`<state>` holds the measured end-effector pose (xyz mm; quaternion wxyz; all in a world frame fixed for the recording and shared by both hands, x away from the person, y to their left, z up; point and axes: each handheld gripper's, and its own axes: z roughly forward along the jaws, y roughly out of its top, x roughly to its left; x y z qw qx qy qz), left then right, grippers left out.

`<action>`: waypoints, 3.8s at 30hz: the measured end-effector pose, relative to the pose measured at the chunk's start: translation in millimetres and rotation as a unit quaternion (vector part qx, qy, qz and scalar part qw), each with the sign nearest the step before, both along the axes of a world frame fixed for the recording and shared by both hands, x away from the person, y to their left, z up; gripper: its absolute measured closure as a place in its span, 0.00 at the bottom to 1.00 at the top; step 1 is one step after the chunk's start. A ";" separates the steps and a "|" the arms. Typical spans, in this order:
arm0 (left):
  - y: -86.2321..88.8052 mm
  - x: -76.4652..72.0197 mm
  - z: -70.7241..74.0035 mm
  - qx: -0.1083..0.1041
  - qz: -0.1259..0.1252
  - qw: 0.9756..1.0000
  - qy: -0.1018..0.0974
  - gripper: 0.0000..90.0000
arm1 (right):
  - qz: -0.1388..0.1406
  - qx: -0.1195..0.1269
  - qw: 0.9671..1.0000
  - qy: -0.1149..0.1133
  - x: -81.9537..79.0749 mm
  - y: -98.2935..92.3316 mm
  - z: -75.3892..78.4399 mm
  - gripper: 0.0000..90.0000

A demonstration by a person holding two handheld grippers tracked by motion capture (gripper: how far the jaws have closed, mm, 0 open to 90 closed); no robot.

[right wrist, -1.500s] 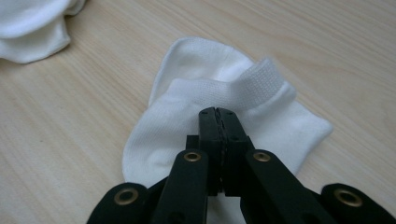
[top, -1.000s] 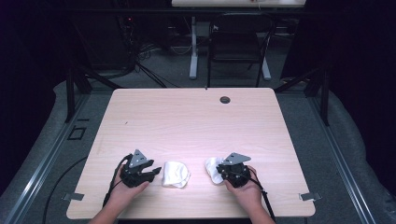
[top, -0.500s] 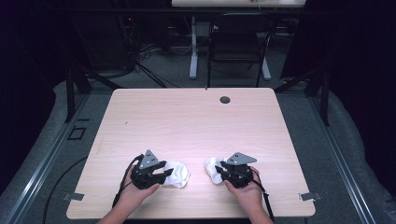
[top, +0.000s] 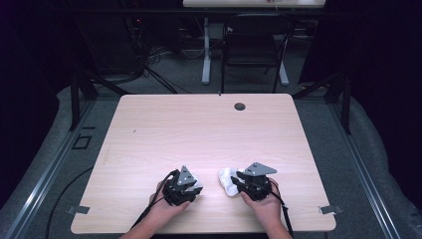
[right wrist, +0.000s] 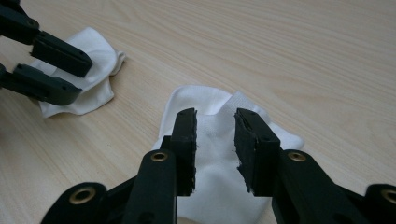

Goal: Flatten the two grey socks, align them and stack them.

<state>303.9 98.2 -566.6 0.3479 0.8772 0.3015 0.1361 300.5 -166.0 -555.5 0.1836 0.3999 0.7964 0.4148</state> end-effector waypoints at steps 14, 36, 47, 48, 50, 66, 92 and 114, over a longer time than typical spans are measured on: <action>2.9 4.4 -6.4 -0.011 0.004 1.000 0.009 0.96 | 0.009 0.001 1.000 -0.002 -1.0 2.4 1.8 0.77; 33.6 2.3 23.8 -0.071 0.028 0.997 -0.018 0.98 | 0.131 -0.014 0.990 0.045 2.8 88.4 -6.7 1.00; 53.7 1.0 29.6 -0.074 0.043 0.996 -0.026 0.98 | 0.147 -0.061 0.986 0.052 10.0 109.4 -23.3 1.00; 56.5 1.0 30.1 -0.076 0.048 0.996 -0.027 0.98 | 0.143 -0.055 0.987 0.053 9.4 107.9 -24.0 1.00; 62.0 1.1 31.5 -0.076 0.052 0.995 -0.028 0.98 | 0.143 -0.062 0.986 0.054 8.3 105.4 -23.0 1.00; 86.0 -9.0 23.1 -0.051 0.069 0.996 -0.012 0.98 | 0.120 -0.092 0.986 0.063 -7.4 76.4 -17.9 1.00; 101.2 -16.0 11.0 -0.014 0.091 0.996 0.021 0.86 | 0.086 -0.086 0.991 0.058 -11.6 56.2 -19.1 0.99; 104.6 -6.2 14.4 -0.041 0.108 0.993 -0.016 0.71 | 0.051 -0.056 0.997 0.010 -9.1 31.7 3.9 0.87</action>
